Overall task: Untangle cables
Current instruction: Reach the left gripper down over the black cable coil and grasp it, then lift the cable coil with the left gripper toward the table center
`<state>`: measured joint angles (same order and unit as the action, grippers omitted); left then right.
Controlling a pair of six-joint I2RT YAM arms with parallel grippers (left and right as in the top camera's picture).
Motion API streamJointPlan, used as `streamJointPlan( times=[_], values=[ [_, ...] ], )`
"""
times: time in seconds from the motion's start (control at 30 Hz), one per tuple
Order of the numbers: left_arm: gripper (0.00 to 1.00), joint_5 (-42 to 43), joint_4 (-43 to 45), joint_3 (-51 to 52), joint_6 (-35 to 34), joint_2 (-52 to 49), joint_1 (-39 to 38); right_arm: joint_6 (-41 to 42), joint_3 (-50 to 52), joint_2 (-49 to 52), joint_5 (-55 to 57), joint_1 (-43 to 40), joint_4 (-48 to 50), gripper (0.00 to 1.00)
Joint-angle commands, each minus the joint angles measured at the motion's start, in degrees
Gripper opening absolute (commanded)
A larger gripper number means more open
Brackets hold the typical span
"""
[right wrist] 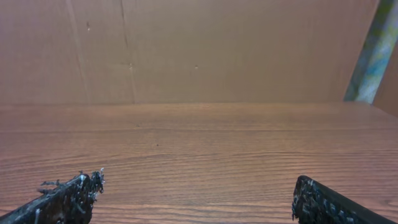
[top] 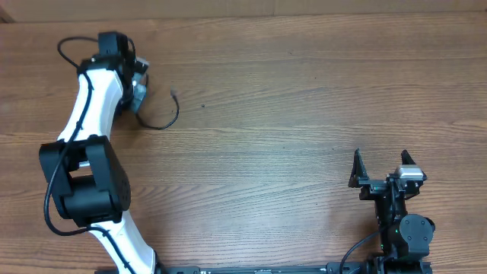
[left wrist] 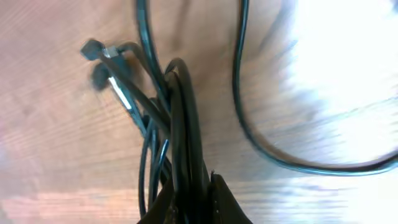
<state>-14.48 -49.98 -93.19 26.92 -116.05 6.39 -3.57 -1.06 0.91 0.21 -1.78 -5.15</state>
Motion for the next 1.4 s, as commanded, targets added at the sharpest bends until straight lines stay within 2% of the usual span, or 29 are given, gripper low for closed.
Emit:
streamJointPlan(
  times=[0.0, 0.2, 0.4, 0.47, 0.7, 1.03, 1.1, 1.2, 1.37],
  values=[
    [0.04, 17.25, -6.25, -12.15, -5.42, 4.52, -0.81, 0.31, 0.59, -0.09, -0.28, -0.17, 0.31, 1.00],
    [0.04, 35.74, -14.62, -19.87, -6.60, 5.95, -0.83, 0.31, 0.59, -0.09, -0.28, -0.17, 0.31, 1.00],
    [0.04, 56.19, -25.29, -20.96, -6.21, 6.05, -0.96, 0.31, 0.59, -0.09, -0.28, -0.17, 0.33, 1.00],
    [0.04, 60.15, -29.35, -20.96, -4.63, 6.05, -1.86, 0.31, 0.59, -0.09, -0.28, -0.17, 0.33, 1.00],
    [0.04, 60.63, -35.23, -20.96, -2.49, 6.05, -7.32, 0.31, 0.59, -0.09, -0.28, -0.17, 0.33, 1.00],
    [0.04, 62.58, -35.08, -20.96, -2.91, 6.05, -18.67, 0.39, 0.59, -0.09, -0.37, -0.15, 0.46, 1.00],
    [0.04, 62.55, -34.64, -20.96, -2.91, 6.05, -21.09, 0.81, 0.59, -0.09, -3.50, -0.17, 0.59, 1.00],
    [0.05, 62.36, -33.57, -20.96, -2.89, 6.05, -25.00, 7.28, 0.59, -0.09, -12.81, -0.17, 1.99, 1.00],
    [0.04, 62.36, -32.37, -20.96, -2.93, 6.05, -27.19, 23.87, 0.59, -0.09, -18.43, -0.17, 2.78, 1.00]
  ],
)
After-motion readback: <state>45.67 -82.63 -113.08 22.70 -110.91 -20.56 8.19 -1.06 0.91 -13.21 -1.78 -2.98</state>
